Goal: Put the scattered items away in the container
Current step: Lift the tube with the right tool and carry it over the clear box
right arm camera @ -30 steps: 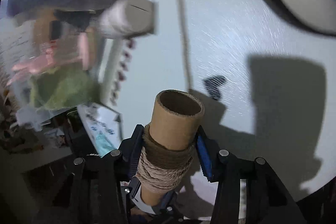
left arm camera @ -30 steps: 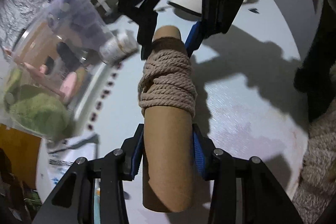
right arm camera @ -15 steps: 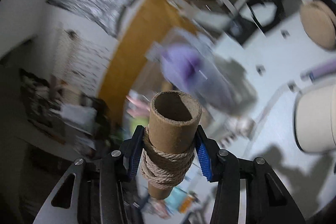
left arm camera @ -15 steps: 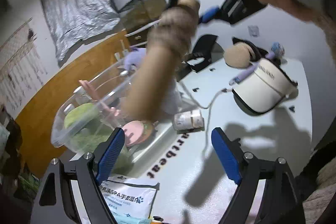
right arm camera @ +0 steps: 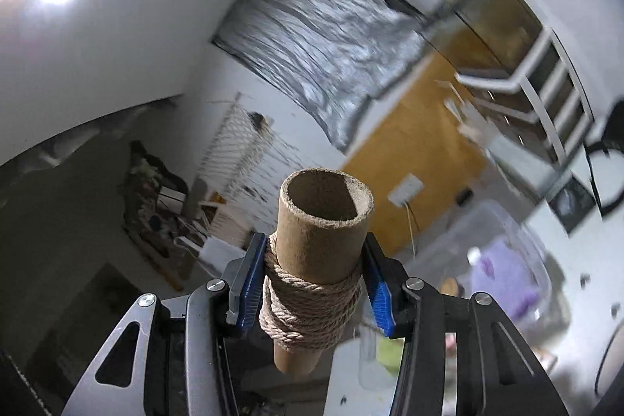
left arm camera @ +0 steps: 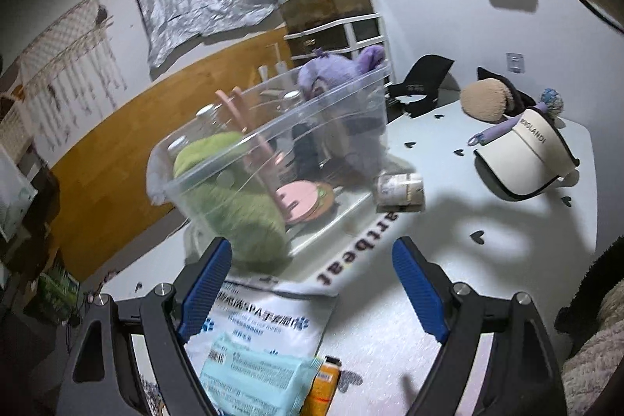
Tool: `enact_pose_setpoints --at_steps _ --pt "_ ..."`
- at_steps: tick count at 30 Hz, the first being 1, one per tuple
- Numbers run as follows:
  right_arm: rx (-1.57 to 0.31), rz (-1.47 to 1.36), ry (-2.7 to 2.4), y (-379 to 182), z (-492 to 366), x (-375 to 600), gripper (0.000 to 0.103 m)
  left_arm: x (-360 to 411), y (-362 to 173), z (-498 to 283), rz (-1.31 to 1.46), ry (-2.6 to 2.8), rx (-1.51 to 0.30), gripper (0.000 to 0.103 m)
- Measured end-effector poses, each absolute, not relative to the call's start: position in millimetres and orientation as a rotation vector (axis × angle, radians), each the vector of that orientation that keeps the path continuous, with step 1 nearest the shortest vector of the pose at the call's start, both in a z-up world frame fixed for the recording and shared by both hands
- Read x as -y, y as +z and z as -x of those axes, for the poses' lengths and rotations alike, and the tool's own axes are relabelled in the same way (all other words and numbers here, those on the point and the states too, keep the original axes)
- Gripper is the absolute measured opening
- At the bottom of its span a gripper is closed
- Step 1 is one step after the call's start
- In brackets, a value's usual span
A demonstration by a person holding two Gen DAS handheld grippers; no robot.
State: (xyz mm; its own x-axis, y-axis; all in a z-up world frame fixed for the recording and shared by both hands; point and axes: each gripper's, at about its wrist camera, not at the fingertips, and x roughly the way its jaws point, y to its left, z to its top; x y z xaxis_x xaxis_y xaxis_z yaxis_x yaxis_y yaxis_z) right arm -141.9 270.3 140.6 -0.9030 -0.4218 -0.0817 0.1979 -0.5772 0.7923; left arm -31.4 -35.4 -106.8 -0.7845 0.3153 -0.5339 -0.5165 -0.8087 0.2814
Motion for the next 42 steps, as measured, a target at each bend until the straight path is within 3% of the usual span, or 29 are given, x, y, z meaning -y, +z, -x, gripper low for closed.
enact_pose_setpoints --at_steps 15,20,33,42 --pt "1.091 -0.087 -2.431 246.9 166.5 -261.5 0.048 56.1 -112.1 50.1 0.721 2.611 -0.513 0.085" --pt "1.072 -0.049 -2.444 258.1 160.2 -262.7 0.048 56.2 -112.0 51.2 0.723 2.616 -0.503 0.085" --pt "1.212 -0.328 -2.487 153.9 188.5 -265.7 0.048 51.7 -118.7 54.2 0.751 2.582 -0.533 0.085" --pt "1.177 -0.605 -2.642 63.7 212.9 -255.6 0.048 52.6 -125.8 61.0 0.794 2.563 -0.537 0.085"
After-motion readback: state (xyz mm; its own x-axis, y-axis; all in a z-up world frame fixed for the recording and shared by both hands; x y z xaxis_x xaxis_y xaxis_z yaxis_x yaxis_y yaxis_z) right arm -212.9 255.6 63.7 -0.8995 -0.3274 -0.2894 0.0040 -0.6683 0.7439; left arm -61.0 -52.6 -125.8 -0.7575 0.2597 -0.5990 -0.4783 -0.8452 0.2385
